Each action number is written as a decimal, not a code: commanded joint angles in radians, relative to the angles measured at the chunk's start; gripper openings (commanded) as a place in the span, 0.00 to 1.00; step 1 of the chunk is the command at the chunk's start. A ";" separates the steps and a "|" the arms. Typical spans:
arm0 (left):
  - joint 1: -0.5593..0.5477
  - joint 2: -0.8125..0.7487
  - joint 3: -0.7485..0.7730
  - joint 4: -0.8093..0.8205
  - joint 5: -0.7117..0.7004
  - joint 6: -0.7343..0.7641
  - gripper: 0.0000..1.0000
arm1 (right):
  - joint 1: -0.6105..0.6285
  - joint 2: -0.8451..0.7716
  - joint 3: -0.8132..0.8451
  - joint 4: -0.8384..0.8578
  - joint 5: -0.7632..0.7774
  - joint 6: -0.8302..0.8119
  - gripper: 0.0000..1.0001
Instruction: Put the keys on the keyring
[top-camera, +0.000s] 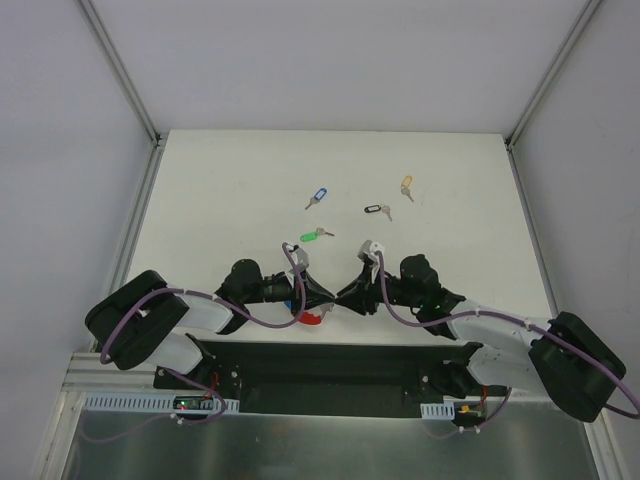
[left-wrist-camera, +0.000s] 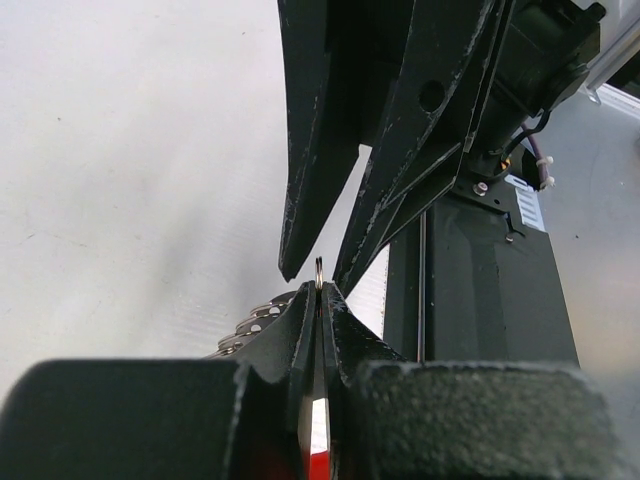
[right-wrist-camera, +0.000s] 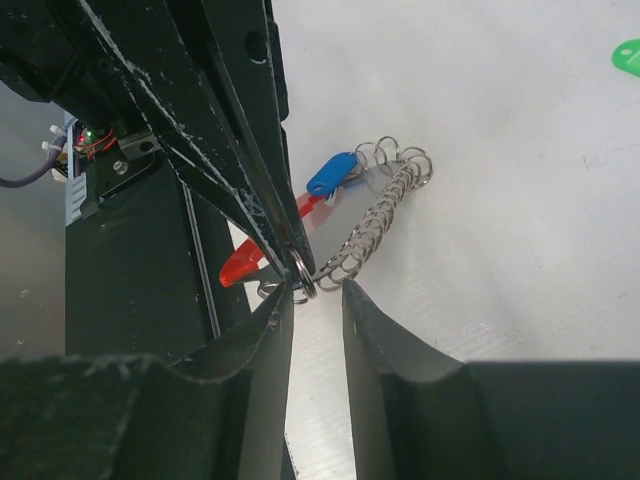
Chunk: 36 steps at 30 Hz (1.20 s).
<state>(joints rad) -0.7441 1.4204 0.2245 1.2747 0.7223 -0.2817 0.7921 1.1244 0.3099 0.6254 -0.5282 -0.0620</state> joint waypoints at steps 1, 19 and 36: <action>0.008 -0.026 -0.004 0.380 0.005 -0.019 0.00 | -0.007 0.032 0.018 0.140 -0.062 0.021 0.28; -0.023 -0.230 -0.027 -0.082 -0.101 0.223 0.58 | -0.025 -0.026 0.256 -0.494 -0.032 -0.128 0.01; -0.354 -0.403 0.021 -0.483 -0.699 0.533 0.82 | 0.053 0.018 0.544 -0.953 0.151 -0.079 0.01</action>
<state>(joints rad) -1.0260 1.0069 0.2005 0.8192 0.1905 0.1650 0.8249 1.1351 0.7708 -0.2115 -0.4339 -0.1673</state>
